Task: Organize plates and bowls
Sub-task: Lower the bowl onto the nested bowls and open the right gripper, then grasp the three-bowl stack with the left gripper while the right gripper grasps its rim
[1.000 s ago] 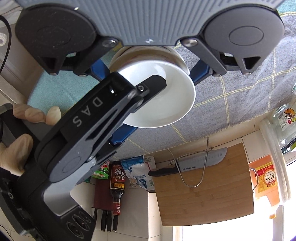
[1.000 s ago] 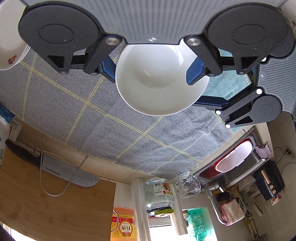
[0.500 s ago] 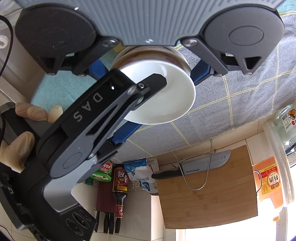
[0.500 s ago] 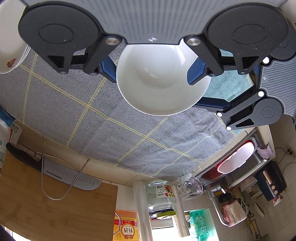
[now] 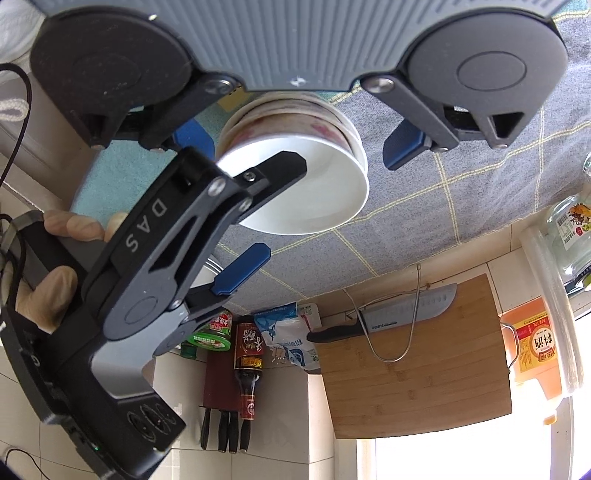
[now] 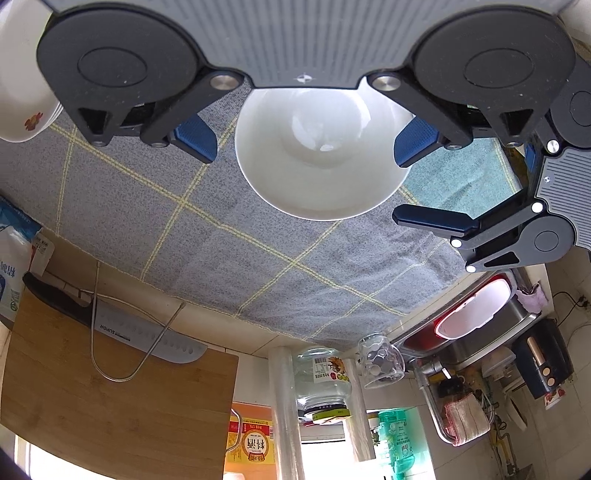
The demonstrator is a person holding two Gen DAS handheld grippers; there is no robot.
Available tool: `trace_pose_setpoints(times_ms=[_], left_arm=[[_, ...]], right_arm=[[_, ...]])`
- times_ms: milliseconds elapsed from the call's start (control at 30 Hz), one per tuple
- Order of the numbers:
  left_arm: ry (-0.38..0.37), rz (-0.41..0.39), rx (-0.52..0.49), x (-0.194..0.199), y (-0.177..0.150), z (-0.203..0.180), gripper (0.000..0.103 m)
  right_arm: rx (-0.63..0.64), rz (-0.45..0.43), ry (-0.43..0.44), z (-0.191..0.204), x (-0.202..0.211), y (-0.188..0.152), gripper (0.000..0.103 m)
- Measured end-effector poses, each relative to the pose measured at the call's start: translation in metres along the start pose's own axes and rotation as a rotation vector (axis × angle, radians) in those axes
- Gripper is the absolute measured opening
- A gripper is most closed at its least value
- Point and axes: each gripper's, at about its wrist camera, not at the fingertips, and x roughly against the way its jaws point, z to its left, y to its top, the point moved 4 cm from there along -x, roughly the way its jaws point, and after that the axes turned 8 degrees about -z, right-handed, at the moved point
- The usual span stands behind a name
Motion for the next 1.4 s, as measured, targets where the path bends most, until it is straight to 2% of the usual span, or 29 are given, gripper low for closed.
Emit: trace_pose_setpoints(times_ms=[233, 400, 567, 800, 967, 1167, 1400], left_arm=[[-0.033, -0.020, -0.111, 0.020, -0.012, 0.011, 0.101], [-0.083, 0.015, -0.150, 0.017, -0.024, 0.026, 0.101], [-0.199, 0.073, -0.200, 0.001, -0.038, 0.032, 0.100], [-0.314, 0.097, -0.234, -0.033, -0.047, 0.036, 0.098], [-0.382, 0.115, -0.272, -0.051, -0.050, 0.036, 0.093], [-0.441, 0.135, -0.308, -0.062, -0.042, 0.035, 0.087], [-0.490, 0.169, -0.363, -0.068, -0.037, 0.032, 0.087]], right_arm=[[0.057, -0.022, -0.050, 0.008, 0.018, -0.003, 0.103], [0.123, -0.056, -0.068, 0.017, 0.040, -0.017, 0.103], [0.107, -0.004, -0.093, 0.022, 0.039, -0.045, 0.103], [0.148, 0.050, -0.147, 0.026, 0.008, -0.073, 0.103], [0.182, 0.080, -0.115, 0.021, -0.016, -0.080, 0.103], [0.218, 0.087, -0.045, 0.012, -0.027, -0.070, 0.102], [0.237, 0.101, 0.036, 0.004, -0.030, -0.063, 0.098]])
